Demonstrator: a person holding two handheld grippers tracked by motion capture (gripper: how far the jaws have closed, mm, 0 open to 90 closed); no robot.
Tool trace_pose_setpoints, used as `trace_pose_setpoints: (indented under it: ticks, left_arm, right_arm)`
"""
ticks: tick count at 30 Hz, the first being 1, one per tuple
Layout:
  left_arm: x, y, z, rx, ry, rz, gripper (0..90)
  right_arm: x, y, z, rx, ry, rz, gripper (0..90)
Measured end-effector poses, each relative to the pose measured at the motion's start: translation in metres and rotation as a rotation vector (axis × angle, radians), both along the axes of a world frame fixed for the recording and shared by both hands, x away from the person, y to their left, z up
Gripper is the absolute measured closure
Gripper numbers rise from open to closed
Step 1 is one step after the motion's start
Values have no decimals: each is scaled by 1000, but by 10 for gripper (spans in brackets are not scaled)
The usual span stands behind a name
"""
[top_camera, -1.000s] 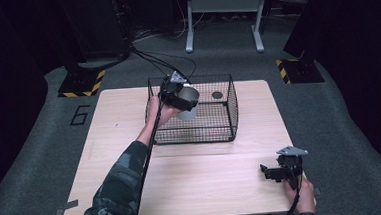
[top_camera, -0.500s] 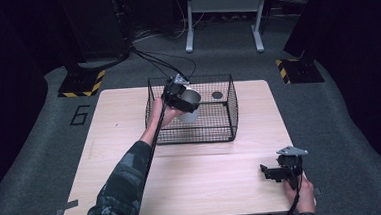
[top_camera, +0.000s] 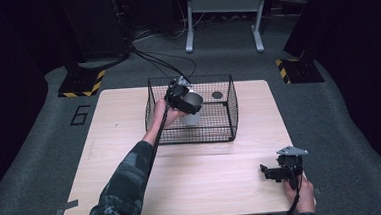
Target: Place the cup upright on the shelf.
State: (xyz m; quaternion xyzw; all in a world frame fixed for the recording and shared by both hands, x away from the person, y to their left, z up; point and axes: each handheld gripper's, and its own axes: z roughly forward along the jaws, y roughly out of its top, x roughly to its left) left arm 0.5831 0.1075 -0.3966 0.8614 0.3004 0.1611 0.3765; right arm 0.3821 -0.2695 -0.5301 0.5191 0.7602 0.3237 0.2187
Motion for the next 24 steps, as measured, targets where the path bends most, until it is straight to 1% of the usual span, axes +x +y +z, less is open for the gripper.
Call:
trace_pose_setpoints:
  ticks: [3,7,8,9,12,14,18,22,23,24]
  left_arm:
    - [1,-1,-1,9,5,-5,62]
    - [2,-4,-4,9,13,-7,62]
    - [2,-4,-4,16,12,-10,62]
    - [3,-5,-6,18,21,-10,62]
    - [3,-6,-7,25,23,-13,62]
    - [3,-8,-9,19,32,-7,62]
    - [5,-9,-12,27,38,-11,62]
    - [5,-11,-14,27,45,-7,62]
    - [5,-11,-14,35,45,-11,62]
    - [5,-12,-14,35,51,-9,62]
  right_arm:
    - [0,0,0,0,0,0,0]
    - [0,0,0,0,0,0,0]
    - [0,0,0,0,0,0,0]
    - [0,0,0,0,0,0,0]
    - [0,0,0,0,0,0,0]
    - [0,0,0,0,0,0,0]
    - [0,0,0,0,0,0,0]
    - [0,0,0,0,0,0,0]
    - [0,0,0,0,0,0,0]
    - [0,0,0,0,0,0,0]
